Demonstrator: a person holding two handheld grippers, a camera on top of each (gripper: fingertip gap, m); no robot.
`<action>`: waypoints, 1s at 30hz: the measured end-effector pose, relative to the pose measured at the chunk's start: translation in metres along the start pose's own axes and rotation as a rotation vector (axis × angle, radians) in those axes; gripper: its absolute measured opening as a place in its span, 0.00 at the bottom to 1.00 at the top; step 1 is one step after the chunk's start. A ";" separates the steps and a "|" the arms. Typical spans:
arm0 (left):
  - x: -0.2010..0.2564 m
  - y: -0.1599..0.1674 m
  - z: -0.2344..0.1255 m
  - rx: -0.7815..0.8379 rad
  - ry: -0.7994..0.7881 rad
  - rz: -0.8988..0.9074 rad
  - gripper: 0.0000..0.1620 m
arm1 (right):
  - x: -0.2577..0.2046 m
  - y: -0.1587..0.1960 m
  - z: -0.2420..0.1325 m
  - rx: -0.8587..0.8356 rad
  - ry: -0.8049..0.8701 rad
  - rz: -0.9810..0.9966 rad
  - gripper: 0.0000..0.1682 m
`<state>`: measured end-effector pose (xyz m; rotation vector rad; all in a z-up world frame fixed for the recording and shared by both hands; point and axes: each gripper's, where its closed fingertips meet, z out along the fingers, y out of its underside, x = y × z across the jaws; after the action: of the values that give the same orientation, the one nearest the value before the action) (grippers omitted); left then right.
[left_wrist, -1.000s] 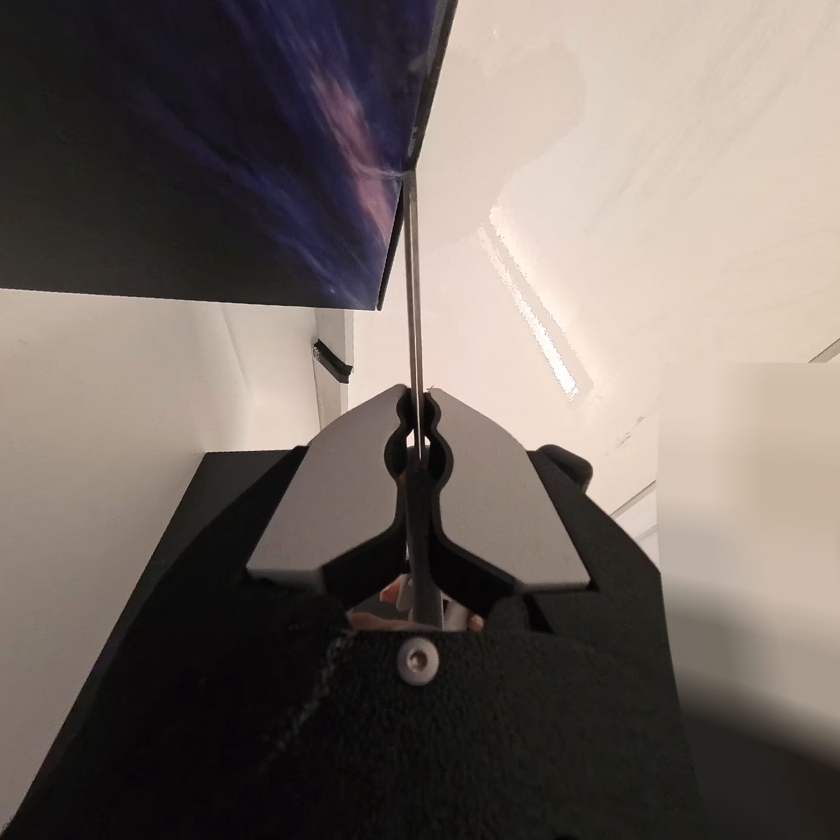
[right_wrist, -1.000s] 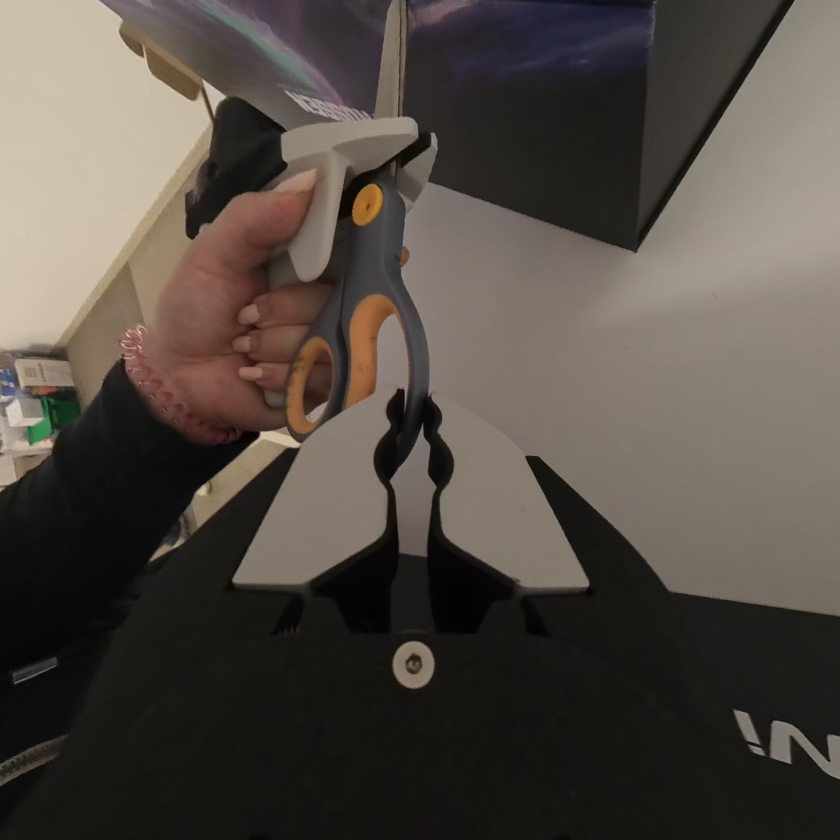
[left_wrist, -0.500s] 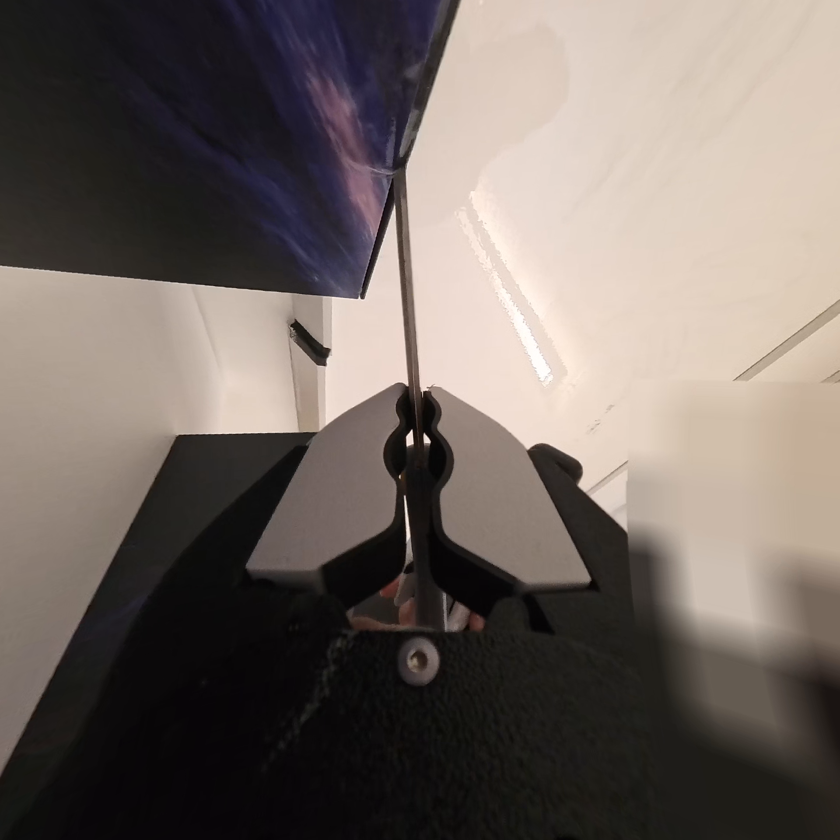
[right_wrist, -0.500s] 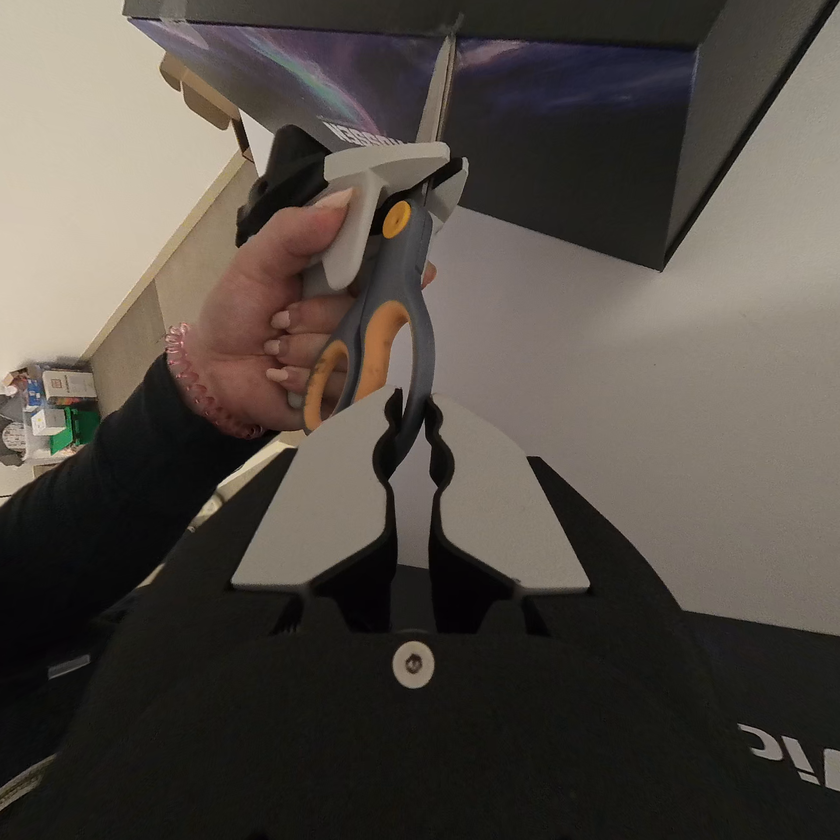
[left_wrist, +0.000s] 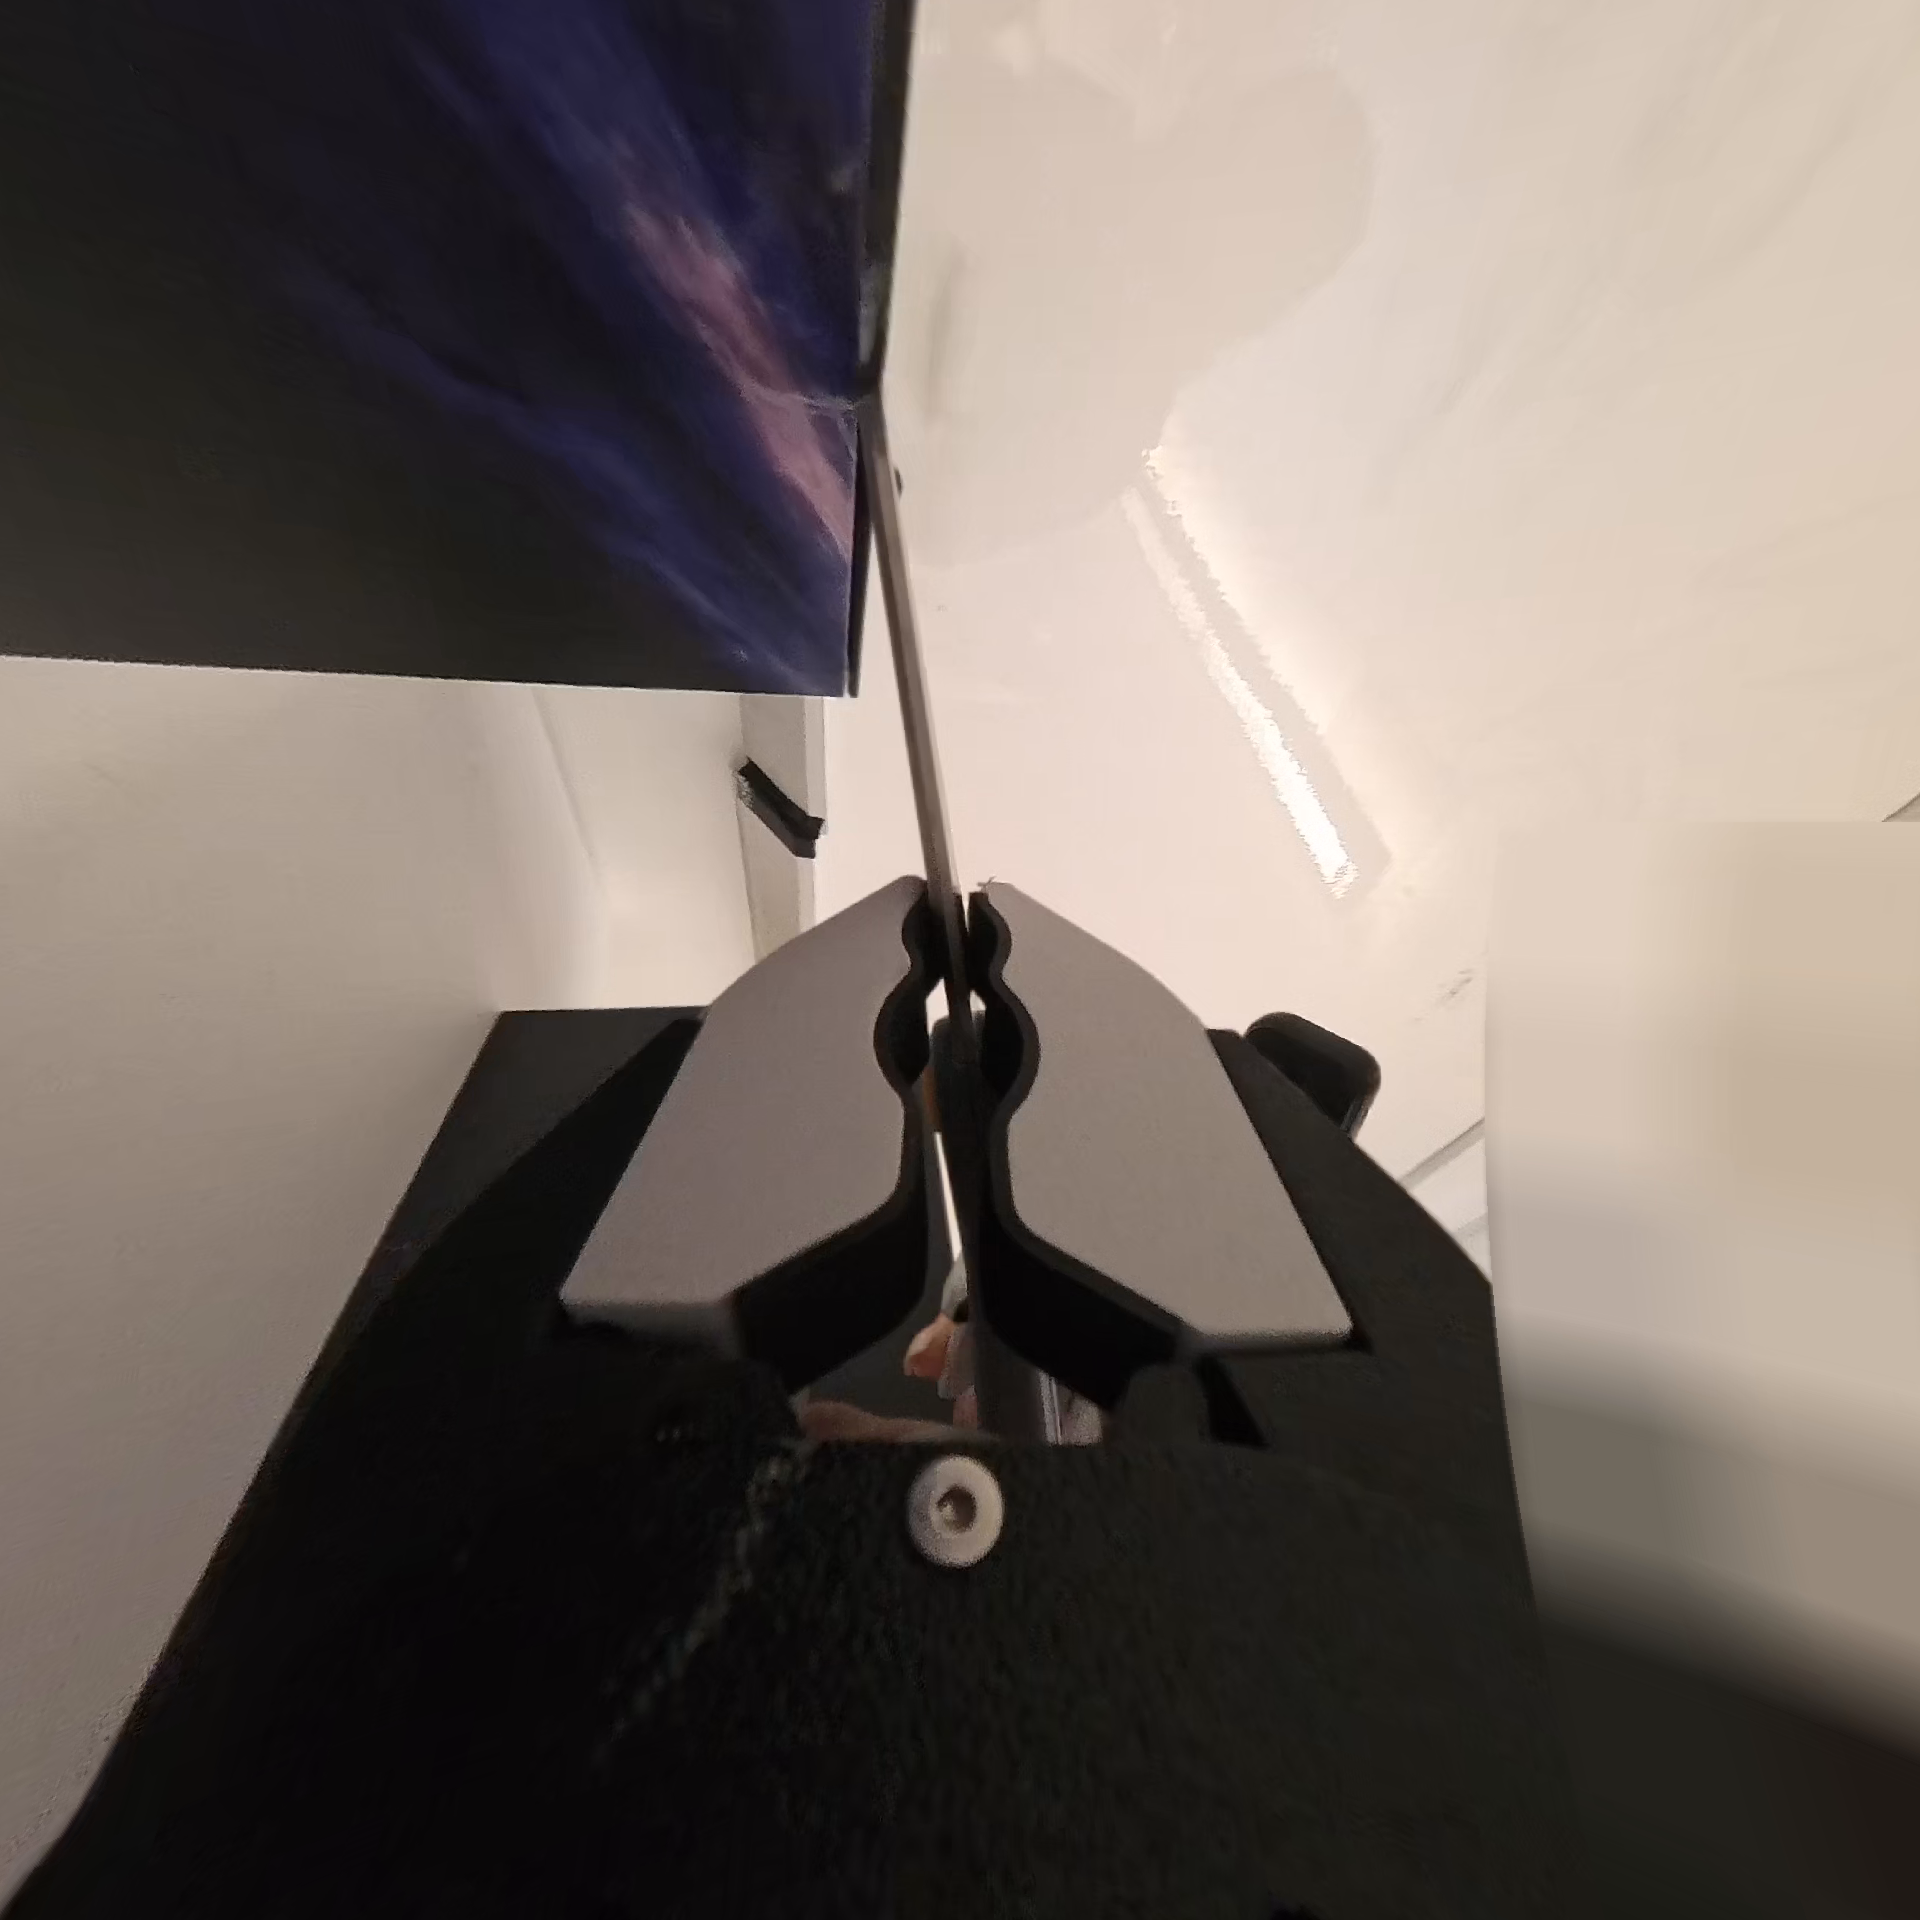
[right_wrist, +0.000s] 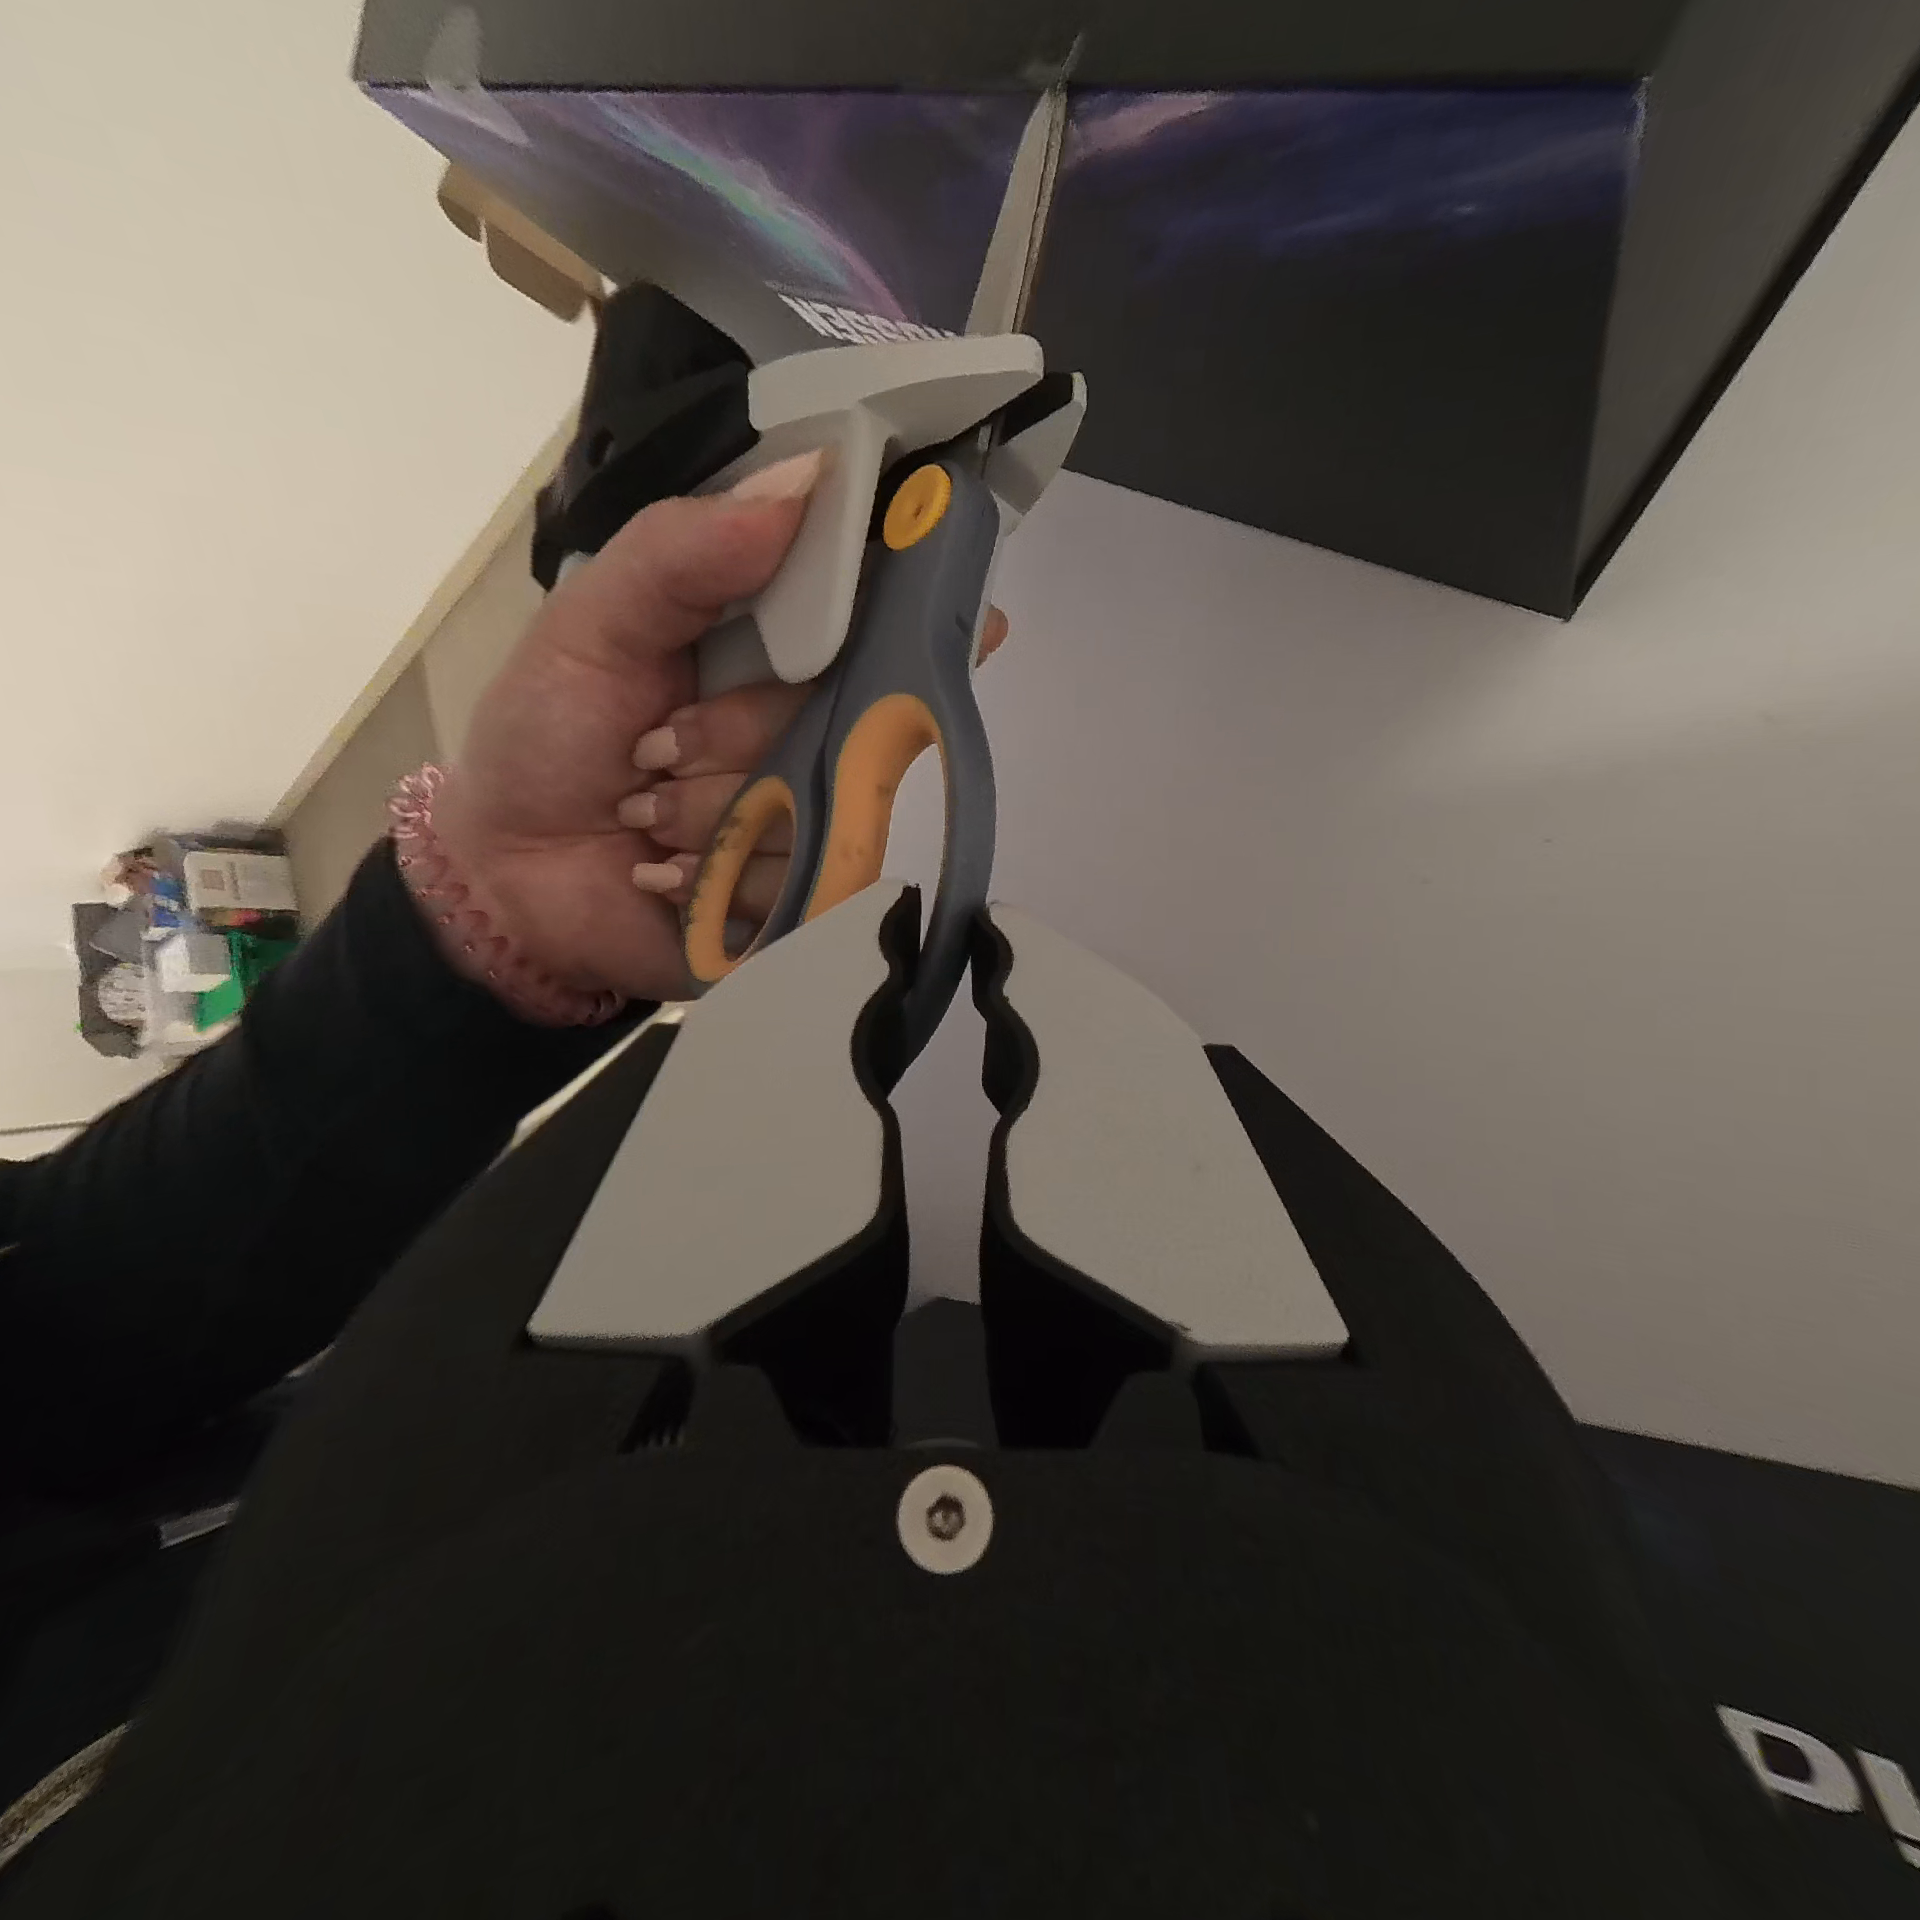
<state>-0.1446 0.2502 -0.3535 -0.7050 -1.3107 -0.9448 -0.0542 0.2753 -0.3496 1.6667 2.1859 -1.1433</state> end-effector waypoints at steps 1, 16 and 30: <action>0.000 0.000 0.000 0.001 0.000 0.004 0.02 | 0.001 0.001 0.000 -0.012 0.019 -0.019 0.05; 0.017 -0.018 -0.030 0.072 -0.030 0.075 0.02 | -0.017 -0.006 0.020 -0.051 -0.009 -0.043 0.05; 0.005 0.014 0.001 0.012 0.013 -0.035 0.02 | -0.001 0.007 -0.010 0.005 0.005 0.018 0.06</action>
<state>-0.1329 0.2562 -0.3470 -0.6678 -1.3197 -0.9674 -0.0442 0.2816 -0.3449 1.6889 2.1682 -1.1425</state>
